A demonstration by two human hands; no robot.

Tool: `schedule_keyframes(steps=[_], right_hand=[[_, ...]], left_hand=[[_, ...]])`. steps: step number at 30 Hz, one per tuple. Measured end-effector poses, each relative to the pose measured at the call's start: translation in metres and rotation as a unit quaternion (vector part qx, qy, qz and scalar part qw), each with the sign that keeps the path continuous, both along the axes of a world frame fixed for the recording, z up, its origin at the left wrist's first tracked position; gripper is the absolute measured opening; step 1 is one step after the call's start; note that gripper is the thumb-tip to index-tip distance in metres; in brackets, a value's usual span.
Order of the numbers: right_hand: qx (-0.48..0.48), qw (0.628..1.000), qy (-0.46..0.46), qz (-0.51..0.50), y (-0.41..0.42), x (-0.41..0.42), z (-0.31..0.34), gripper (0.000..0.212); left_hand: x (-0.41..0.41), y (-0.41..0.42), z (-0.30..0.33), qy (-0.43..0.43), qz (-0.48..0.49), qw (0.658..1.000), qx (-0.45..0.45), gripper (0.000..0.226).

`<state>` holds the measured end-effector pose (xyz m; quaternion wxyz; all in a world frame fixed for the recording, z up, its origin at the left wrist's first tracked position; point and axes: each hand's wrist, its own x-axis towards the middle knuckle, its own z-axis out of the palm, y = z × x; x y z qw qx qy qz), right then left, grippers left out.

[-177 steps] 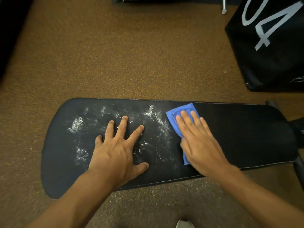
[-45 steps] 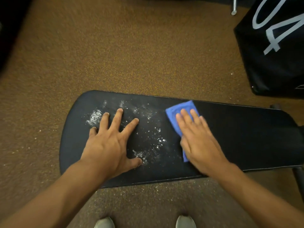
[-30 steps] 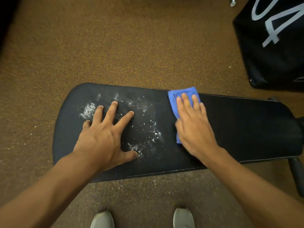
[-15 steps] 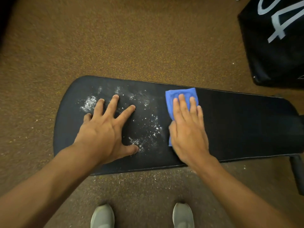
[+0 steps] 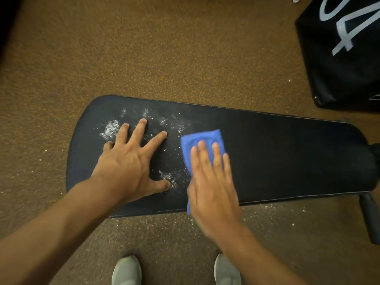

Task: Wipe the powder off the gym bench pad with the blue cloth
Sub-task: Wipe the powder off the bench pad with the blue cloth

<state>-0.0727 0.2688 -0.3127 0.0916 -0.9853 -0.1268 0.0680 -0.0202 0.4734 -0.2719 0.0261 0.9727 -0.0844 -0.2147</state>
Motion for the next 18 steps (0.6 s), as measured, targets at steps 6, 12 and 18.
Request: schedule_keyframes(steps=[6, 12, 18], right_hand=[[-0.02, 0.997, -0.009, 0.076, -0.042, 0.022, -0.001, 0.065], [-0.012, 0.999, -0.003, 0.031, -0.003, 0.018, 0.0, 0.067], [-0.037, 0.996, -0.018, 0.077, -0.05, 0.028, 0.0, 0.065]], left_hand=[[0.001, -0.001, 0.002, -0.003, -0.007, 1.0, 0.001, 0.118], [0.0, 0.0, -0.001, -0.005, 0.0, 1.0, -0.005, 0.119], [-0.001, 0.001, 0.0, -0.017, -0.004, 1.0, -0.016, 0.118]])
